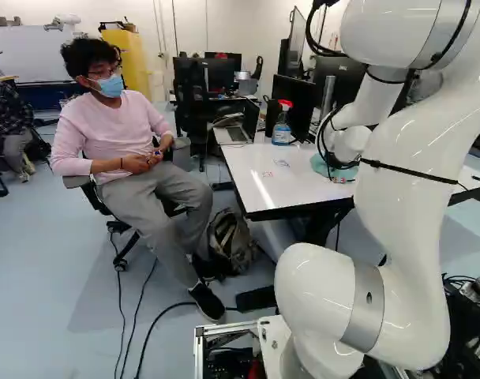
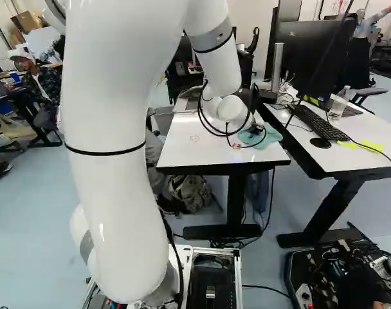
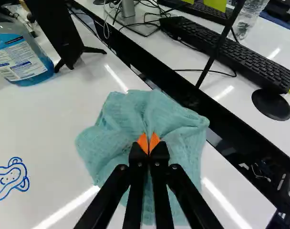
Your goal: Clean the table with the green towel
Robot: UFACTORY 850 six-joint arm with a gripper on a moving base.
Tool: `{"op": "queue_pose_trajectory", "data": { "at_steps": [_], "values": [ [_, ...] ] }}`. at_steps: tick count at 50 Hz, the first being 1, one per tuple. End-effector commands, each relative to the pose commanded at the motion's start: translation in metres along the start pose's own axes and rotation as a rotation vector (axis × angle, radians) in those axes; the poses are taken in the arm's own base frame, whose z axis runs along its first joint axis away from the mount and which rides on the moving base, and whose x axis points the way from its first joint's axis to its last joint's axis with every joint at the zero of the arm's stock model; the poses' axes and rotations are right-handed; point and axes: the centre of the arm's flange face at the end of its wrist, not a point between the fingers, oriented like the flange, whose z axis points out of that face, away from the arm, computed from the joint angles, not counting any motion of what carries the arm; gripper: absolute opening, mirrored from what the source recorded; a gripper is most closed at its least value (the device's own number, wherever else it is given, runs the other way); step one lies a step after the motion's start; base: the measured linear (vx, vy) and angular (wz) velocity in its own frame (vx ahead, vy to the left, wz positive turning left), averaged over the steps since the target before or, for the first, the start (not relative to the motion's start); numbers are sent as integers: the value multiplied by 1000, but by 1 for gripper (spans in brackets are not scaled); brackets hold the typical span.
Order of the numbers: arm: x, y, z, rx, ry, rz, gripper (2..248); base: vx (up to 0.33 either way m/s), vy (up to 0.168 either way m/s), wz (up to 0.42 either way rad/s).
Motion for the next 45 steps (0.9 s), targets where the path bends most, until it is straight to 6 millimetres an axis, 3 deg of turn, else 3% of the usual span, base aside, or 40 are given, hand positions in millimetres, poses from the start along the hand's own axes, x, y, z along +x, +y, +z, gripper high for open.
{"op": "queue_pose_trajectory", "data": {
  "at_steps": [45],
  "values": [
    [30, -2, -41, 2, 68, -2, 24, 0, 0, 0]
  ]
}}
